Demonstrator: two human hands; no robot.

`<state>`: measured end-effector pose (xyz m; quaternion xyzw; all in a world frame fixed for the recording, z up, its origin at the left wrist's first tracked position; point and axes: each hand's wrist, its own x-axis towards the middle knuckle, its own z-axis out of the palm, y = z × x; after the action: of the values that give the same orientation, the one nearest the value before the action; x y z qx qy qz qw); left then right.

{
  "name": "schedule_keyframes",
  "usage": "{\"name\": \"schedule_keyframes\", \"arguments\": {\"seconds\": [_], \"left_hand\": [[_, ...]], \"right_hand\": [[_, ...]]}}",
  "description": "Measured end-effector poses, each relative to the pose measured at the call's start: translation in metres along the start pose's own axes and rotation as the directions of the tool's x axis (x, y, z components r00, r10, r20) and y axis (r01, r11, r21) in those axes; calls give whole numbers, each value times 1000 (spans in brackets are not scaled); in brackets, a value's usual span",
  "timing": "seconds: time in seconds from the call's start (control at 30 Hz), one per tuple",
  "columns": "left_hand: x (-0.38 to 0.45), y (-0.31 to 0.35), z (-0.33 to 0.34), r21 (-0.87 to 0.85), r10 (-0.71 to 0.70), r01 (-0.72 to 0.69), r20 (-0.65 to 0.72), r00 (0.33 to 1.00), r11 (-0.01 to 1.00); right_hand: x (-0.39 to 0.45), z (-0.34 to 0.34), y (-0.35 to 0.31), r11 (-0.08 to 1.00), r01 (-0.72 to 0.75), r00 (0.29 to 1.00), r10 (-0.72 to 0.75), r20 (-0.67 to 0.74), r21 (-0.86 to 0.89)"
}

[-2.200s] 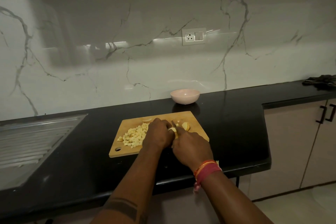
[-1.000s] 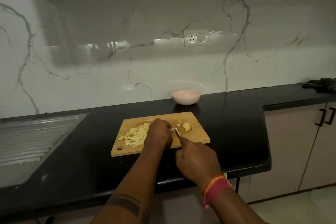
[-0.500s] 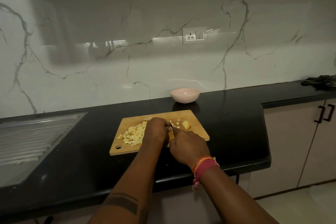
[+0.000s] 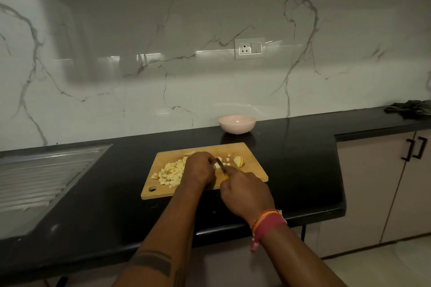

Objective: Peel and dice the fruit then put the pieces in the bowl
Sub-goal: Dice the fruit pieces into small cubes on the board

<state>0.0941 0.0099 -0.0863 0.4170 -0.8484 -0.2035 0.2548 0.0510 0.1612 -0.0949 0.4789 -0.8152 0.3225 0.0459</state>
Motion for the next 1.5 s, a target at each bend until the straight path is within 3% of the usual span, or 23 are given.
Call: {"name": "schedule_keyframes", "arguments": {"seconds": [0.3, 0.6, 1.0, 1.1, 1.2, 1.3, 1.4, 1.5], "left_hand": [[2, 4, 3, -58, -18, 16, -18, 1000, 998], [1, 4, 1, -12, -57, 57, -40, 998, 998], [4, 2, 3, -6, -88, 88, -35, 995, 996], [3, 5, 8, 8, -97, 98, -71, 993, 995], [1, 4, 12, 55, -61, 67, -108, 992, 996], [-5, 4, 12, 136, 75, -51, -171, 982, 989], [-10, -2, 9, 276, 229, -147, -293, 928, 950], [-8, -5, 4, 212, 174, -107, -328, 929, 971]], "right_hand": [[14, 2, -3, 998, 32, 995, -26, 92, -63], [-6, -2, 7, 1000, -26, 999, 26, -27, 14], [15, 6, -4, 995, 53, 994, -45, 97, -85], [0, 1, 3, 995, 60, 997, -56, 54, -82], [-7, -2, 5, 999, 28, 999, -30, -29, -41], [-1, 3, 6, 998, -60, 995, 59, -75, -7], [8, 8, 3, 989, -139, 990, 138, -27, -56], [17, 9, -7, 982, -149, 986, 156, 54, -113]]}}
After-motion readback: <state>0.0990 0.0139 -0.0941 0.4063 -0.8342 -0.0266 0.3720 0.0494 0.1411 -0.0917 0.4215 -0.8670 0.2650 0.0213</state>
